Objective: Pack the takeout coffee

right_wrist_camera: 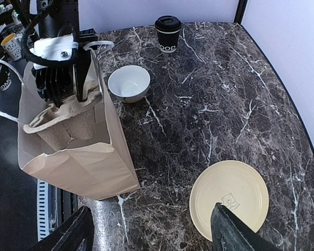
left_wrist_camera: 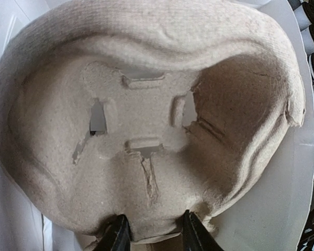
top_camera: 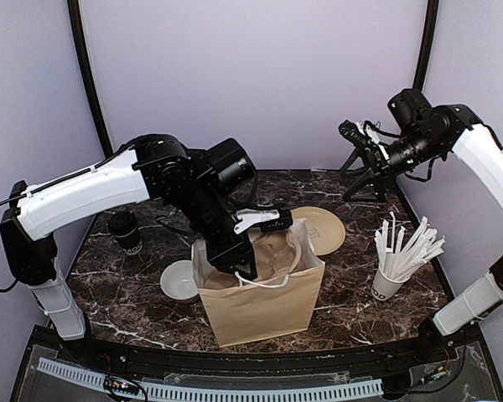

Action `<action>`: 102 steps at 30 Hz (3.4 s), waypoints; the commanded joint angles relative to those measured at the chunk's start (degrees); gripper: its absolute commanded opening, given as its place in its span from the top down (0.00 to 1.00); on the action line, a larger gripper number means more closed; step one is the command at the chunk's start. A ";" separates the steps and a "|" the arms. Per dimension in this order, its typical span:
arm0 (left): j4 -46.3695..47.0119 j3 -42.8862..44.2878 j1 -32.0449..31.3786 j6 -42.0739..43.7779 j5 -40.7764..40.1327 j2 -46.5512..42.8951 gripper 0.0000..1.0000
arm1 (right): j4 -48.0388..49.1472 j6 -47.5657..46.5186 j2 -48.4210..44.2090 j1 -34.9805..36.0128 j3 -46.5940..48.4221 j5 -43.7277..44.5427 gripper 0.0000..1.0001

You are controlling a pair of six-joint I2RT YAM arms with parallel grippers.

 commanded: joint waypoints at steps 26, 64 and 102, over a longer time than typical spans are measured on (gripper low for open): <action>-1.87 4.69 -3.27 2.96 0.30 3.17 0.68 | -0.56 -1.34 2.73 0.48 0.52 -4.44 0.23; -1.91 8.25 -3.29 2.02 -9.43 4.89 0.04 | 0.41 -0.17 2.36 3.28 -0.99 -1.86 0.23; 25.83 6.94 5.18 -4.11 3.04 -0.57 0.08 | 2.18 3.41 -1.60 12.37 4.97 1.61 0.35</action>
